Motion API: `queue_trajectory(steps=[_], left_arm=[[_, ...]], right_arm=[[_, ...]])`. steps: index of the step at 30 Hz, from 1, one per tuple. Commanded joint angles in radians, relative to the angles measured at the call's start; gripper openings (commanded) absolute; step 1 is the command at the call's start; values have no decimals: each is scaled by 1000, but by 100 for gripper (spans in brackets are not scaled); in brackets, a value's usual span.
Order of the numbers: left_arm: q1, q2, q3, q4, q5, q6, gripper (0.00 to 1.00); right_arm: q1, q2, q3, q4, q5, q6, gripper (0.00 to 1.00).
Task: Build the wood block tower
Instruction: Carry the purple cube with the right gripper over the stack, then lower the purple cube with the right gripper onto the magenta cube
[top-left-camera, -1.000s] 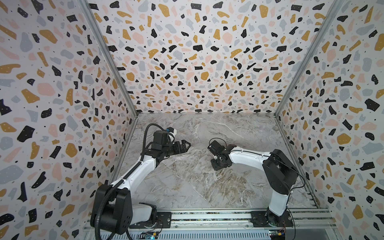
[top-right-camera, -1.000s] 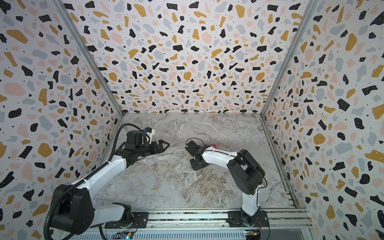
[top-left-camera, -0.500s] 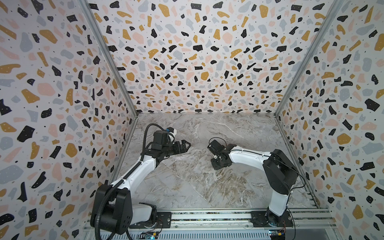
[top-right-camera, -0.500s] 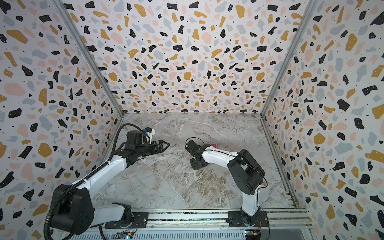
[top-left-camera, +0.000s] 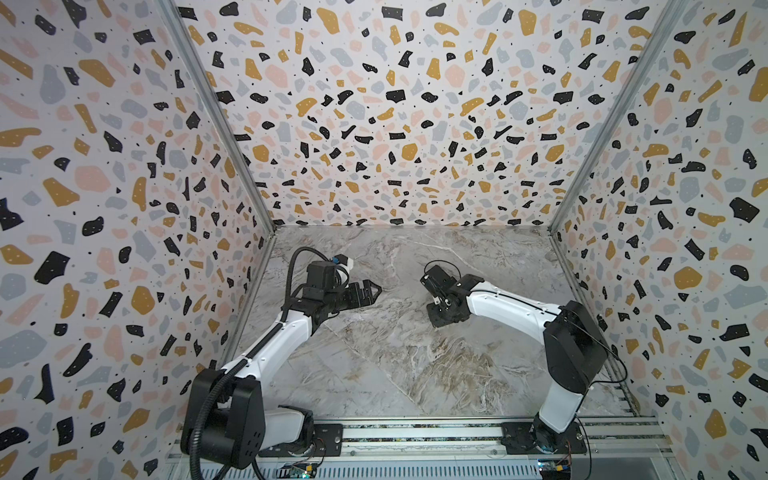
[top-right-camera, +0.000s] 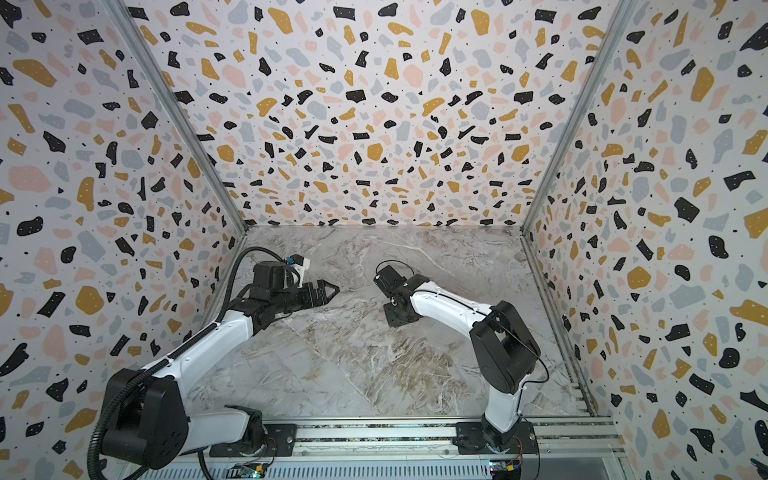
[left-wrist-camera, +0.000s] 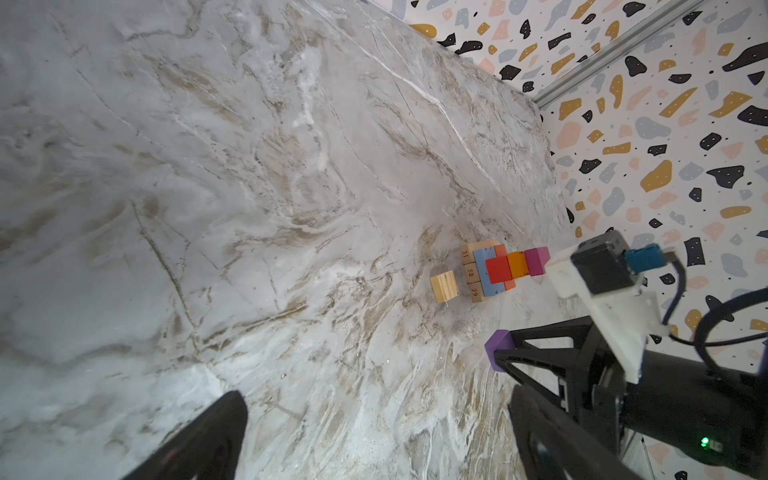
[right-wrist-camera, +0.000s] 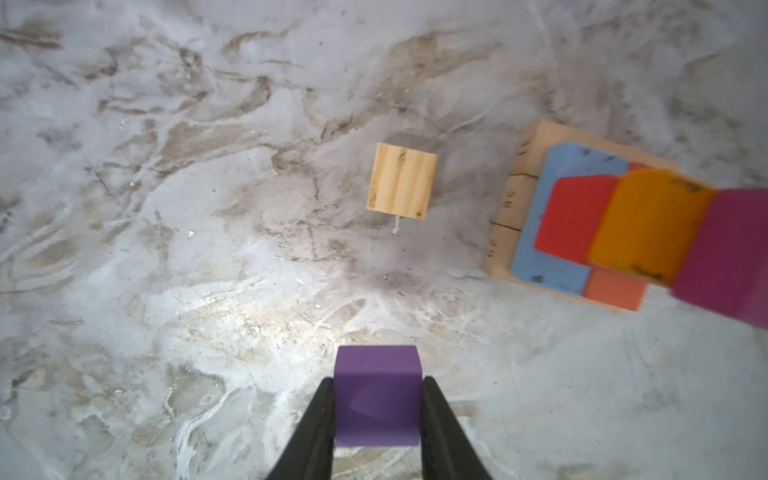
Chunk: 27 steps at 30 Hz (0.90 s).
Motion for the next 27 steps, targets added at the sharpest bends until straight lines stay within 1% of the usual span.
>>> queue_trajectory(steps=[1,5,14,27], left_arm=[[4,-17,-16,33,16,-1,100],[4,-21,-17,35,16,-1,100],[4,-23,-17,37,18,-3,100],[4,-22,-19,38,19,-5,100]], right_arm=[[-19,-53,66,-89,42,2,25],[-55,-59,116,-134,60,-18,25],[-133,-56,206,-189,43,-48,25],[-210,-23,234,-175,-5,-74,26]])
